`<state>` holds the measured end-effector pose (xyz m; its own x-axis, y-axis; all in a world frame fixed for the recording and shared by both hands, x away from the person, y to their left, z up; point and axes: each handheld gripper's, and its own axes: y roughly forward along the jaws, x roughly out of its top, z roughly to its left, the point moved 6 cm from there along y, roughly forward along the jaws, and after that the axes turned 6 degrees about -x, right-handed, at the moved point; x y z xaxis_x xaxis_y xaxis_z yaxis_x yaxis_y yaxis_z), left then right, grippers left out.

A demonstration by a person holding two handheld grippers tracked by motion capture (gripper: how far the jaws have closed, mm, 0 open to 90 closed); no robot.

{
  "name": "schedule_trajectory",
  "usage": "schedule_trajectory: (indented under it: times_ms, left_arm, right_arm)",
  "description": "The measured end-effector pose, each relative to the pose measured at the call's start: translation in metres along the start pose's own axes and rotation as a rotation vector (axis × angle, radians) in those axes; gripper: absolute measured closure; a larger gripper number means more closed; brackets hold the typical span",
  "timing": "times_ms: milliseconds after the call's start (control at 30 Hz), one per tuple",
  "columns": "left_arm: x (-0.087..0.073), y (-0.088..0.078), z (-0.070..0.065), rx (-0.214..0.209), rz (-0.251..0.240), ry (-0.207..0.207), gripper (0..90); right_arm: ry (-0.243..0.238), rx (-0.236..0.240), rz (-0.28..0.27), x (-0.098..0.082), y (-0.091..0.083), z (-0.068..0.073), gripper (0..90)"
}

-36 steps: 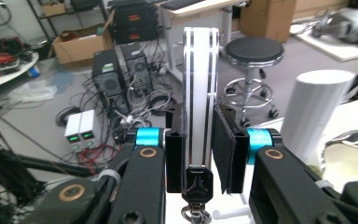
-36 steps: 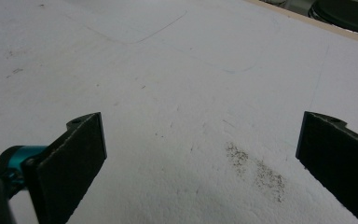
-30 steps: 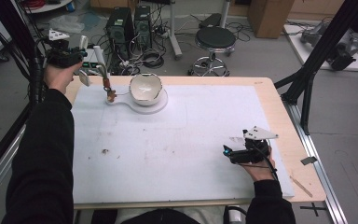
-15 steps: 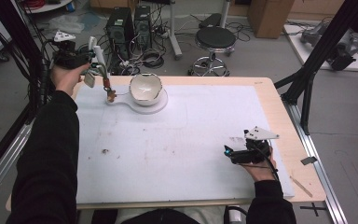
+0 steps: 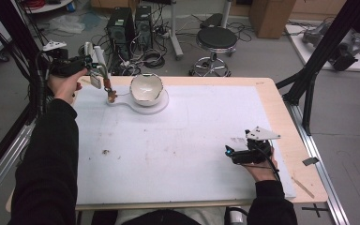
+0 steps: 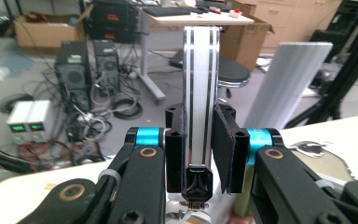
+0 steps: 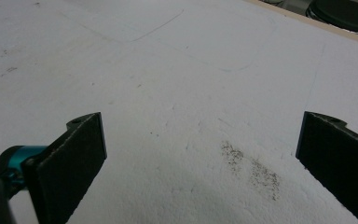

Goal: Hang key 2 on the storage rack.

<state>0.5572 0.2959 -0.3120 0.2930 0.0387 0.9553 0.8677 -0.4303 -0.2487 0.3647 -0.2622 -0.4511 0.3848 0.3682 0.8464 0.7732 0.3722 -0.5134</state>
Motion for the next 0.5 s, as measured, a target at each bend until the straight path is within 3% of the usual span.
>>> schedule_trajectory:
  times_ms: [233, 400, 433, 467, 500]
  left_arm:
    - [-0.012, 0.002, -0.006, -0.044, -0.009, -0.029, 75.2]
    - [-0.015, 0.002, -0.007, -0.063, 0.014, -0.045, 74.3]
    - [-0.014, 0.001, -0.006, -0.069, 0.008, -0.059, 72.0]
    - [-0.012, -0.001, -0.006, -0.077, -0.007, -0.089, 60.3]
    - [-0.011, -0.002, -0.006, -0.087, -0.015, -0.104, 55.1]
  right_arm:
    - [-0.006, -0.004, -0.005, 0.001, 0.000, 0.000, 0.7]
    - [-0.003, -0.003, -0.010, 0.001, -0.001, -0.001, 0.7]
    - [0.003, 0.000, -0.007, 0.001, -0.002, 0.000, 0.7]
    - [0.005, 0.001, 0.000, 0.000, -0.002, 0.000, 0.7]
    - [0.007, 0.001, 0.000, 0.000, -0.002, 0.000, 0.7]
